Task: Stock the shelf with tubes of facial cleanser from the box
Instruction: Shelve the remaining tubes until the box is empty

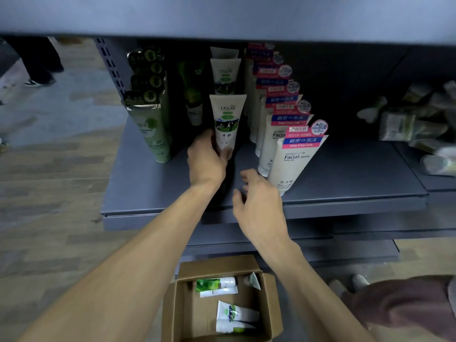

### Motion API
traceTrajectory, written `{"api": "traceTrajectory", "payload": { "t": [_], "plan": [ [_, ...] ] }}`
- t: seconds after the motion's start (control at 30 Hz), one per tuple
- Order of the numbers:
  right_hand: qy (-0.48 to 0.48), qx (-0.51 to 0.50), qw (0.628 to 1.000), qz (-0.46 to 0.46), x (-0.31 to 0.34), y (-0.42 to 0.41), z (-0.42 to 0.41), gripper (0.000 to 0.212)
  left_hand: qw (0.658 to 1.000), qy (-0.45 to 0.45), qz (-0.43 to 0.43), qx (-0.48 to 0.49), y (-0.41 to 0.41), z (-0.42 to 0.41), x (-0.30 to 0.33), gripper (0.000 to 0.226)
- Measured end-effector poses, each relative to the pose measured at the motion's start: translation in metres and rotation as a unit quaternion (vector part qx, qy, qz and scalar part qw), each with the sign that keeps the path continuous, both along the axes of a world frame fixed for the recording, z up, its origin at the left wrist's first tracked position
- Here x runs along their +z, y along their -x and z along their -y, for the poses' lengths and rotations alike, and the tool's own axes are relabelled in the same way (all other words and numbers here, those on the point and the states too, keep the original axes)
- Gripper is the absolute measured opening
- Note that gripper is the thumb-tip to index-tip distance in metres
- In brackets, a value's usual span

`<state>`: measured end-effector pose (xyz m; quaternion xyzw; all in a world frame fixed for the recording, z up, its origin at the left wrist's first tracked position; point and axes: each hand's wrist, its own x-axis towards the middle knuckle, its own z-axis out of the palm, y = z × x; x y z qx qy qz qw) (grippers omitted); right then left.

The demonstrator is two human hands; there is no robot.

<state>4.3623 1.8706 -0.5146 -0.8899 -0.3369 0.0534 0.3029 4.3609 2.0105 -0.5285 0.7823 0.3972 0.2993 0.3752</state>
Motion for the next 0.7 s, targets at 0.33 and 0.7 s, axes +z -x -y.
{"api": "traceTrajectory", "payload": {
  "t": [0.33, 0.7],
  "plan": [
    [0.013, 0.002, 1.000, 0.022, -0.007, -0.003, 0.004, 0.035, 1.000, -0.007, -0.029, 0.001, -0.040, -0.019, 0.004, 0.038],
    [-0.001, 0.003, 0.999, 0.051, -0.016, 0.001, 0.006, 0.043, 1.000, 0.009, -0.017, 0.005, -0.056, -0.040, 0.003, 0.053]
  ]
}}
